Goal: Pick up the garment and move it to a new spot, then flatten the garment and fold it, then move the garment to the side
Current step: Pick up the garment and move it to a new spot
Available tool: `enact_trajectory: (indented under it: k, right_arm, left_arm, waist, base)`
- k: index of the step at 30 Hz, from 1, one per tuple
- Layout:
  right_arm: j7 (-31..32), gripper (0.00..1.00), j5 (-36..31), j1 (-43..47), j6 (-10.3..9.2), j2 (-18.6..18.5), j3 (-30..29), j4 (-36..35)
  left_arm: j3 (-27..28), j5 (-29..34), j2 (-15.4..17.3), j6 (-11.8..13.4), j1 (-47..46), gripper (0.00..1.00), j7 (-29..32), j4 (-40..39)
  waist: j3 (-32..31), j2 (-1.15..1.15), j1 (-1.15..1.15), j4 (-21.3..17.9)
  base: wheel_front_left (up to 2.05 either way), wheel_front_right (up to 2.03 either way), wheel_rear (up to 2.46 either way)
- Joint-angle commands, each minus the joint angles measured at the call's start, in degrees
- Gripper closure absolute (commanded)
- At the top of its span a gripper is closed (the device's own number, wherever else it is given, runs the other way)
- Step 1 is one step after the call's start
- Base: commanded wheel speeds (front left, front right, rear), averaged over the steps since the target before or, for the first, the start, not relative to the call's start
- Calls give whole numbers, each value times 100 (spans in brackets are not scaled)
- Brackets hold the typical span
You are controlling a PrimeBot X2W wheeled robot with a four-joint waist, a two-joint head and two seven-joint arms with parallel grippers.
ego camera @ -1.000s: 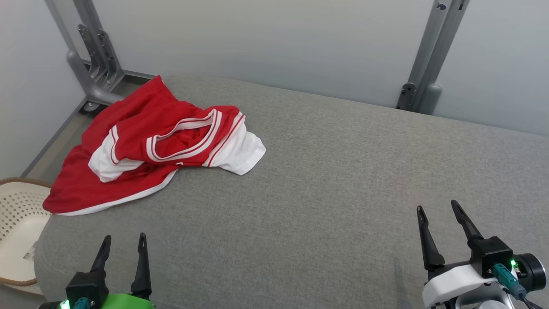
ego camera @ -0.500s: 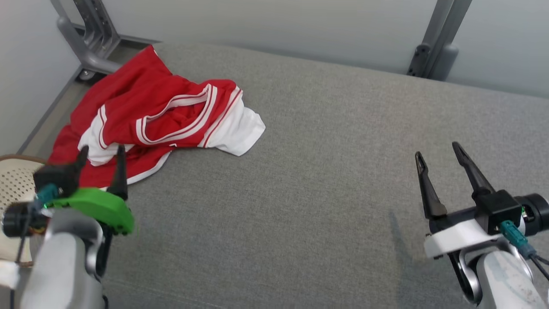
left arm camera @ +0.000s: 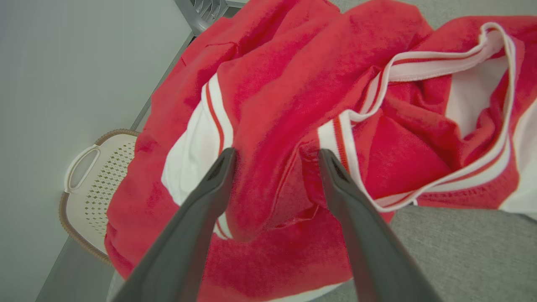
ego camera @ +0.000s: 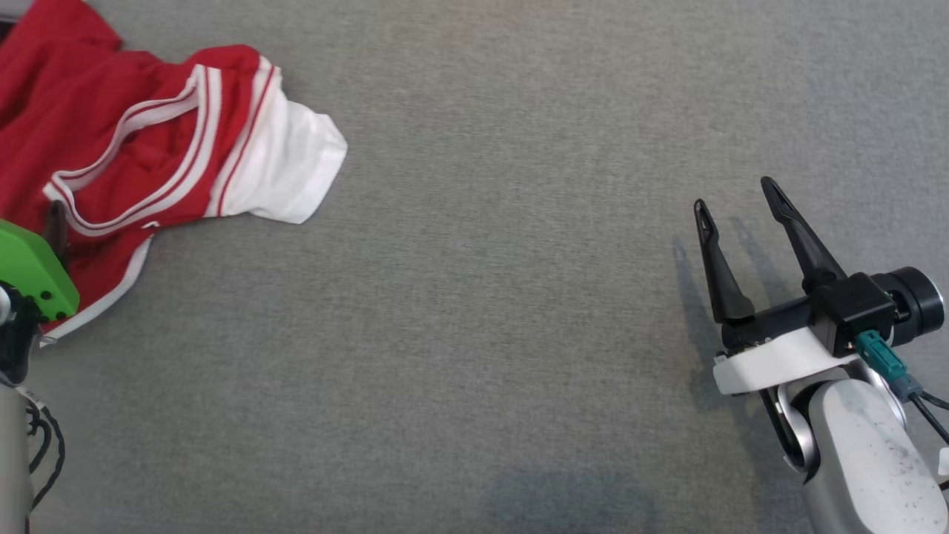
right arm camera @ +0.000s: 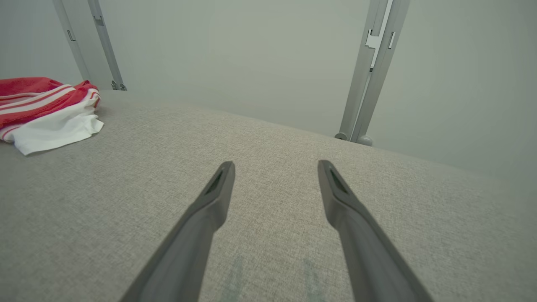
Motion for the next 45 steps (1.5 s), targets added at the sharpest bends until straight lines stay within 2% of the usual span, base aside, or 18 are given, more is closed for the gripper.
enact_trajectory:
  k: [1, 3, 4, 5, 6, 11, 18, 22, 27, 32, 36, 45]
  right_arm:
    - [-20, 0, 31, -95, 0, 8, 1, 7]
    - [-20, 0, 49, -106, 0, 13, -8, 17]
    - [-20, 0, 60, -106, 0, 16, -19, 19]
    - [-20, 0, 69, -99, 0, 21, -37, 25]
    - [-20, 0, 79, -82, 0, 27, -59, 34]
    - [-20, 0, 105, 33, 0, 75, -117, 97]
    - [-20, 0, 142, 236, 0, 205, -181, 183]
    - [-20, 0, 168, 439, 0, 318, -224, 234]
    - [-20, 0, 192, 652, 0, 444, -268, 271]
    - [-20, 0, 223, 824, 0, 533, -355, 254]
    - [-20, 0, 245, 955, 0, 562, -372, 250]
    - [-20, 0, 367, 1170, 0, 577, -411, 248]
  left_arm:
    - [85, -139, -4, 54, -139, 0, 55, 119]
    - [124, -174, 18, 67, -172, 0, 129, 284]
    - [125, -193, 34, 64, -178, 30, 112, 325]
    - [140, -234, 31, 58, -183, 96, 80, 369]
    - [145, -282, 2, 45, -161, 100, 106, 434]
    - [41, -320, 14, -10, -14, 100, -10, 486]
    - [-170, -275, 84, -40, 143, 100, -448, -132]
    - [-436, -369, 22, -50, 381, 100, -443, -957]
    - [-807, -652, -142, -60, 775, 100, -226, -2368]
    - [-1153, -862, -392, -45, 1100, 100, 42, -3715]
    - [-1489, -1025, -687, -18, 1267, 100, 234, -4579]
    - [-2169, -1275, -1388, 13, 991, 100, 434, -5598]
  waist:
    - [654, 0, -1, -752]
    - [631, 0, -1, -788]
    - [615, 0, -1, -798]
    - [592, 0, -1, -801]
    - [564, 0, -1, -797]
    - [331, 0, -1, -736]
    - [-227, 0, -1, -588]
    - [-604, 0, -1, -546]
    - [-1027, 0, -1, -616]
    - [-1362, 0, -1, -884]
    - [-1568, 0, -1, -1271]
    - [-1771, 0, -1, -2250]
  base:
    - [0, 0, 0]
    - [0, 0, 0]
    - [0, 0, 0]
    - [0, 0, 0]
    - [0, 0, 0]
    - [0, 0, 0]
    - [0, 0, 0]
    - [0, 0, 0]
    - [0, 0, 0]
    - [0, 0, 0]
    - [0, 0, 0]
    - [0, 0, 0]
